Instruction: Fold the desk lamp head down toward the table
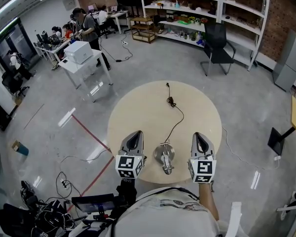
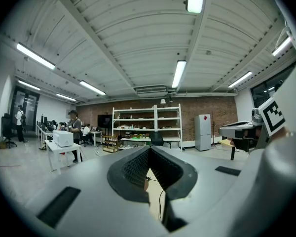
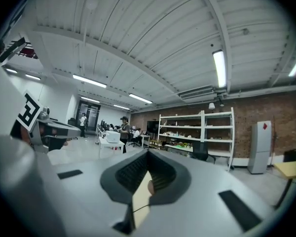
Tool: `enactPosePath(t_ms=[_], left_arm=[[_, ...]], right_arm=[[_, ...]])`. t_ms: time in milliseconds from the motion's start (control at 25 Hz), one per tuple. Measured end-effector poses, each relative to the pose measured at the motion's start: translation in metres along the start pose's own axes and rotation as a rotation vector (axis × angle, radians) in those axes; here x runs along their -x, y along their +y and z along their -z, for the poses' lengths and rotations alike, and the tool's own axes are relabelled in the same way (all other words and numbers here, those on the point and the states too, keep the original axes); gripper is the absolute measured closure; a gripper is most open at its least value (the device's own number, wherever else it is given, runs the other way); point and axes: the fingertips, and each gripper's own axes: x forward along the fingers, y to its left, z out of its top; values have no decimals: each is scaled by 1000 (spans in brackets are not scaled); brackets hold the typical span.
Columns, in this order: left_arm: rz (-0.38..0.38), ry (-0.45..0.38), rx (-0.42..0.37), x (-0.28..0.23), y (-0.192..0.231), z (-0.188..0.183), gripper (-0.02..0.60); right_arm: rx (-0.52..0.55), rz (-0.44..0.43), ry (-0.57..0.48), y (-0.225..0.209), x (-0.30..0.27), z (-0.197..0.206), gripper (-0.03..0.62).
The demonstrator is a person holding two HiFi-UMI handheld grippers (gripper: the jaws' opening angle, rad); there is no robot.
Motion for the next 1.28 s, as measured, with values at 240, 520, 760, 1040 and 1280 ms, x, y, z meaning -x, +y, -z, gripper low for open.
enactPosePath(t_ms=[240,520,760,1040,1280], left_arm=[[2,3,1,4,-1,3,581],[5,6,4,4,-4,3,581],[8,15,9,3,-7,5,581],[4,25,15,4,-4,11,581],[-3,29,18,8,-2,12,581]], right_arm=[[-5,-4,7,5,3,3,589],[2,5,21,2,6,4,589],[1,7,25,1,6,5,589],[2,-5,35,5,4,9,589],[7,-11,34,9,4,10,589]])
